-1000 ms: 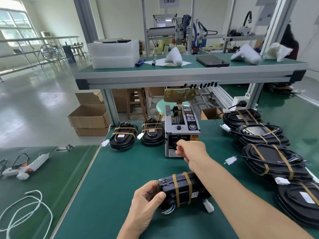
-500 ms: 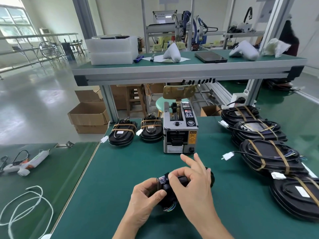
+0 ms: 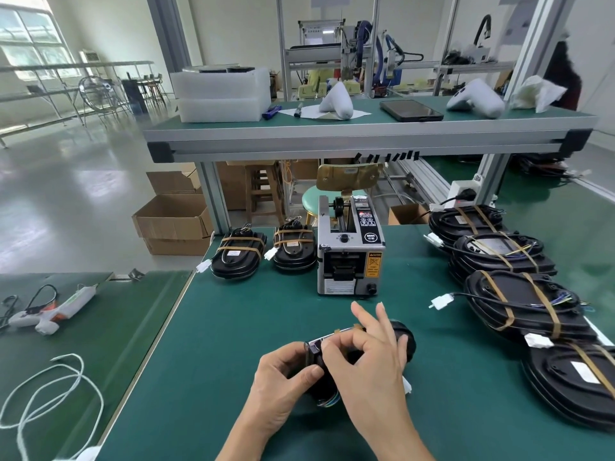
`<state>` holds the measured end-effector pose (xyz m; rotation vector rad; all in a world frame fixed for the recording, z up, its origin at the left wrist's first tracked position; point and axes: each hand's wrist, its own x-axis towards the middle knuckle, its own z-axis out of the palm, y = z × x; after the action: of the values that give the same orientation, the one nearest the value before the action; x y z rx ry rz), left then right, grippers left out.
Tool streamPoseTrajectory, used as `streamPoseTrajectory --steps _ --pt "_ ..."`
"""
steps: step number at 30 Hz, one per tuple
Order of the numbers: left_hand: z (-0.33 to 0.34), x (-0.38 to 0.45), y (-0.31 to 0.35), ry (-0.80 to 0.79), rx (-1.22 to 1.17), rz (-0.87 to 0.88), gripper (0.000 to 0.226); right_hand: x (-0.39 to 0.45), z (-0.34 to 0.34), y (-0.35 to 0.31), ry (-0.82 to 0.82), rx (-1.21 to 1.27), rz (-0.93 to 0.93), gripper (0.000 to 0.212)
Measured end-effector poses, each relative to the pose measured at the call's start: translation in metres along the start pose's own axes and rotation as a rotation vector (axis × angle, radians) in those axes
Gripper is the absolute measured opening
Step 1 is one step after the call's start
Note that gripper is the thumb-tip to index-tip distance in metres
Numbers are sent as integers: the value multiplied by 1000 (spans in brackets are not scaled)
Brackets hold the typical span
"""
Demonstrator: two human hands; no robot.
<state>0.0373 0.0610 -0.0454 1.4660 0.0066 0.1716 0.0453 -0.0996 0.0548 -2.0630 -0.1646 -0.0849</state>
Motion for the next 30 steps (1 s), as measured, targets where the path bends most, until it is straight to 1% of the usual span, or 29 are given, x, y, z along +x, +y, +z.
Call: streamPoseTrajectory --steps 8,12,15,17,21,26,30 --pt "2 0 3 1 -7 14 49 1 1 0 -3 -30 4 22" --pt "2 -1 3 4 -1 21 40 1 1 1 -3 -36 2 22" --pt "2 -1 4 5 -4 19 39 1 1 1 -4 -30 5 21" --pt "3 -1 4 1 -4 22 41 1 1 1 -3 -32 8 21" --pt "3 0 3 4 -6 19 51 2 1 1 -5 -31 11 22" --pt "2 0 2 10 -27 18 52 4 -2 -1 -11 34 26 21" --pt "2 -1 2 11 -26 16 51 4 -3 -1 -20 14 32 21"
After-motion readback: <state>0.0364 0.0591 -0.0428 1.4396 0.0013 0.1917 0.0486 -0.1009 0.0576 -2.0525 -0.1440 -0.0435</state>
